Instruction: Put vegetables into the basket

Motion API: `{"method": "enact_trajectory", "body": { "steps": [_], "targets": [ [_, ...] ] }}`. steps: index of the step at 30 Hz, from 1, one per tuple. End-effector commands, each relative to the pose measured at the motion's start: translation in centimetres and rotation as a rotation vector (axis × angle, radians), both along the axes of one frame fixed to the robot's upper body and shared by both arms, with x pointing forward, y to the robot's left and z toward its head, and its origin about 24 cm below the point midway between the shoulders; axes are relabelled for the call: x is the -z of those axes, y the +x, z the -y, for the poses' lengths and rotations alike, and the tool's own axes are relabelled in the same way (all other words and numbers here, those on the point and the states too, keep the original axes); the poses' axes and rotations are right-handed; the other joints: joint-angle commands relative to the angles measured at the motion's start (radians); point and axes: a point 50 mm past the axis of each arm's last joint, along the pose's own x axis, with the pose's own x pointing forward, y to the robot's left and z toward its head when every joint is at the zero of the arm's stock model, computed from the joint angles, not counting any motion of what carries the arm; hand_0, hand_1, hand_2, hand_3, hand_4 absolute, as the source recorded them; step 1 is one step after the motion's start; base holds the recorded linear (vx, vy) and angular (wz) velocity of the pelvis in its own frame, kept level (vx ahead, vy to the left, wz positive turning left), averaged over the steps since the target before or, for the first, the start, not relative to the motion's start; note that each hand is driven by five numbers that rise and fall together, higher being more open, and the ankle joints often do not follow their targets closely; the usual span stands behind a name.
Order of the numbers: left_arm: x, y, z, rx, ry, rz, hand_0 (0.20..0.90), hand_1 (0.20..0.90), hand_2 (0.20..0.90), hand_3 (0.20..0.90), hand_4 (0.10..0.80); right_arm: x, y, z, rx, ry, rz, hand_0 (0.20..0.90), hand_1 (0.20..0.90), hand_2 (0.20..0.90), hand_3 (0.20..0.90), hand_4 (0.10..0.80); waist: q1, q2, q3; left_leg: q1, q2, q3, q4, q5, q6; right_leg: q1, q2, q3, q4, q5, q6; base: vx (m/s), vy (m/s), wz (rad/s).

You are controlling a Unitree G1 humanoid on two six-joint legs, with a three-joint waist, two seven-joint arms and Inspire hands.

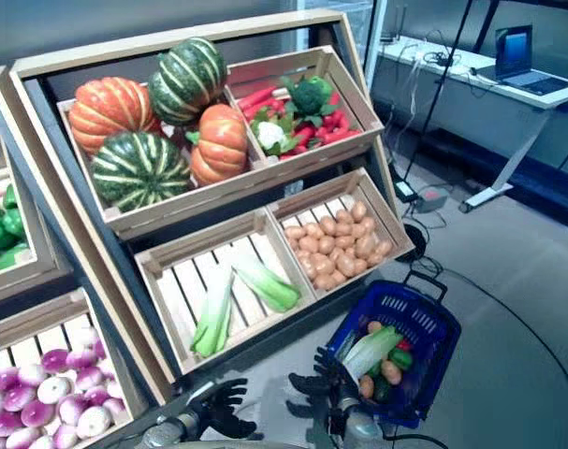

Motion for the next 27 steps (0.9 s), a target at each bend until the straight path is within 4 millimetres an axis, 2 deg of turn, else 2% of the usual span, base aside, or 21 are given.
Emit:
{"method": "enact_trajectory", "body": {
  "steps": [1, 27],
  "targets": [
    [-1.42, 4.00, 0.77, 0.074, 0.000, 0.136, 0.900, 0.900, 0.900, 0.900, 0.800, -1.93, 4.52, -2.04, 0.022, 0.104, 0.156, 0.900, 0.900, 0.900, 0.900, 0.800, -0.001, -0.047, 0.039, 0.016, -0.065, 0.057, 0.001, -0.063, 0.062, 0.007, 0.017, 0.036, 0.002, -0.019, -0.058, 0.000, 0.000, 0.00],
    [-1.83, 4.68, 1.23, 0.125, 0.003, 0.178, 0.900, 0.900, 0.900, 0.900, 0.800, -1.60, 4.42, -2.17, 0.013, 0.094, 0.115, 0.900, 0.900, 0.900, 0.900, 0.800, -0.007, -0.046, 0.045, 0.016, -0.061, 0.063, 0.001, -0.060, 0.060, 0.003, 0.018, 0.044, 0.002, -0.018, -0.058, 0.000, 0.000, 0.00]
  ]
}}
